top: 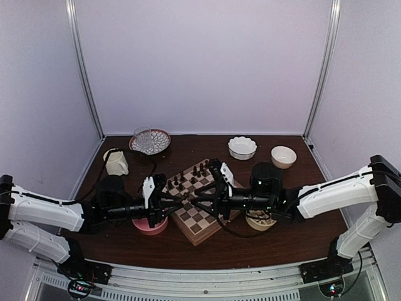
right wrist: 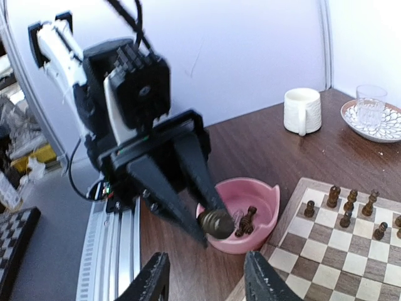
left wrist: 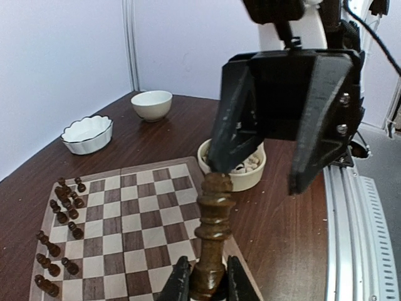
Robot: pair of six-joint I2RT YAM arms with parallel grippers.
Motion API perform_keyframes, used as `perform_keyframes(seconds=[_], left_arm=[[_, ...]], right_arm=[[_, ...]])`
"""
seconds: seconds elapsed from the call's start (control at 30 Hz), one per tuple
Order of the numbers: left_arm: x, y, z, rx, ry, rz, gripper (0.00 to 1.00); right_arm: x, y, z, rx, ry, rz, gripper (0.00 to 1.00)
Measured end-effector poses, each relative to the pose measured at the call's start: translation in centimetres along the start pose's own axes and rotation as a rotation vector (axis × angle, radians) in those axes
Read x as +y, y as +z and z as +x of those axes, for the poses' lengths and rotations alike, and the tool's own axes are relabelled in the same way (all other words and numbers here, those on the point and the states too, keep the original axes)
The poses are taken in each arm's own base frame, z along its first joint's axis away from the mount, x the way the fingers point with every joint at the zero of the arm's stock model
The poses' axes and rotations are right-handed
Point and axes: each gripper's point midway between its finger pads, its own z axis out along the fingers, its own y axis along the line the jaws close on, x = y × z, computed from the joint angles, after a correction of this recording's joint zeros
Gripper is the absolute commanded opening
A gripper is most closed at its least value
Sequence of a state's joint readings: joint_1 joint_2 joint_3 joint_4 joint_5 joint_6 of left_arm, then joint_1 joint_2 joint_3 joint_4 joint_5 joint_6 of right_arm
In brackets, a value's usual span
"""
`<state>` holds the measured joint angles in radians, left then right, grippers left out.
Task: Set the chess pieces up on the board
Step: Pass from the left arm to the right
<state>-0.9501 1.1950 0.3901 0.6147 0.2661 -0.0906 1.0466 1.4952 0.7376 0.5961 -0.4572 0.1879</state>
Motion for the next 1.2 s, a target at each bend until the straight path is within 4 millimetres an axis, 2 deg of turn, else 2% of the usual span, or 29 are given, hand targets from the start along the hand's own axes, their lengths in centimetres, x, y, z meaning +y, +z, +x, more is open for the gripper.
perform_keyframes(seconds=[0.17,0.47,0.9,1.2], left_arm=[[-1.0,0.3,-1.3,-0.062,-0.035,0.065,0.00],[-1.1,0.2,-3.1,-0.136,-0.037,0.075,0.00],[-1.1,0.2,-2.9,-0.129,-0.037,0.075,0.00],[-1.1,0.3,-2.6,-0.120,-0.030,0.076,0.00]], right_arm=[[-0.8,0.9,-1.0,-0.103,0.060,0.034,0.43],[-0.5,1.0,-2.4,-0.181,0.083,0.054,0.37],[-0.5,1.0,-2.5,-0.185,0.083,0.051,0.33],[-0.4,1.1,-2.3,-0.176,0.080,0.050,0.37]])
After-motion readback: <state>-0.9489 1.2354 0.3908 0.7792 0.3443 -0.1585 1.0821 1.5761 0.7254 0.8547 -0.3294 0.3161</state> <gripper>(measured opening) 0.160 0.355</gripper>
